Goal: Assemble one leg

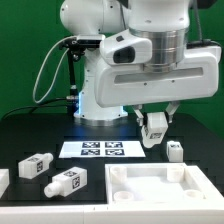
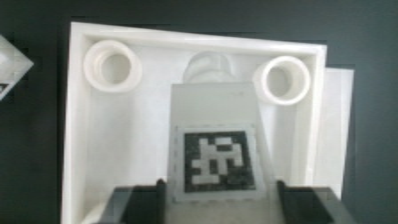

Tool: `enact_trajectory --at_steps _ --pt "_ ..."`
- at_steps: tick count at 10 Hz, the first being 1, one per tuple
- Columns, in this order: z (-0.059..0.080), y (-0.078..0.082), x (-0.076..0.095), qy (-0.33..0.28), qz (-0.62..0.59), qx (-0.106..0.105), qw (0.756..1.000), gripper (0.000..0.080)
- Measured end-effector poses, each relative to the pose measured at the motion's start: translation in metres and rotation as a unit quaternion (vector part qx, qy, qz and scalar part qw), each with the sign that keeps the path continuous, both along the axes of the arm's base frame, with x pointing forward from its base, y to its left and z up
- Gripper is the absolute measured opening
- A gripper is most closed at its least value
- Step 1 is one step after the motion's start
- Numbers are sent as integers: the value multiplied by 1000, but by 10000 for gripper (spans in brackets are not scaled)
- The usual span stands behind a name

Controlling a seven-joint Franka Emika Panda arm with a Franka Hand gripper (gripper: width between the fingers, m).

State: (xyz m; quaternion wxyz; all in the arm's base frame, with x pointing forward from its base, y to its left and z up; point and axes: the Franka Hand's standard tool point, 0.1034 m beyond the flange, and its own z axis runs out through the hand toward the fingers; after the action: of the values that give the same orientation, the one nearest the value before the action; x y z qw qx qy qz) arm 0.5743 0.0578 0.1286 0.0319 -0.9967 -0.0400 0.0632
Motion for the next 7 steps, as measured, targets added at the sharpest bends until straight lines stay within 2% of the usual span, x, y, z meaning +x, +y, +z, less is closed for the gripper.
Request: enact_trajectory --at_steps 2,5,6,7 --pt "1 1 7 -70 -8 -1 998 285" --pt "20 42 45 -236 -22 16 971 285" --pt "22 52 47 -254 -29 21 967 285" --pt "24 51 50 -293 -24 22 956 285"
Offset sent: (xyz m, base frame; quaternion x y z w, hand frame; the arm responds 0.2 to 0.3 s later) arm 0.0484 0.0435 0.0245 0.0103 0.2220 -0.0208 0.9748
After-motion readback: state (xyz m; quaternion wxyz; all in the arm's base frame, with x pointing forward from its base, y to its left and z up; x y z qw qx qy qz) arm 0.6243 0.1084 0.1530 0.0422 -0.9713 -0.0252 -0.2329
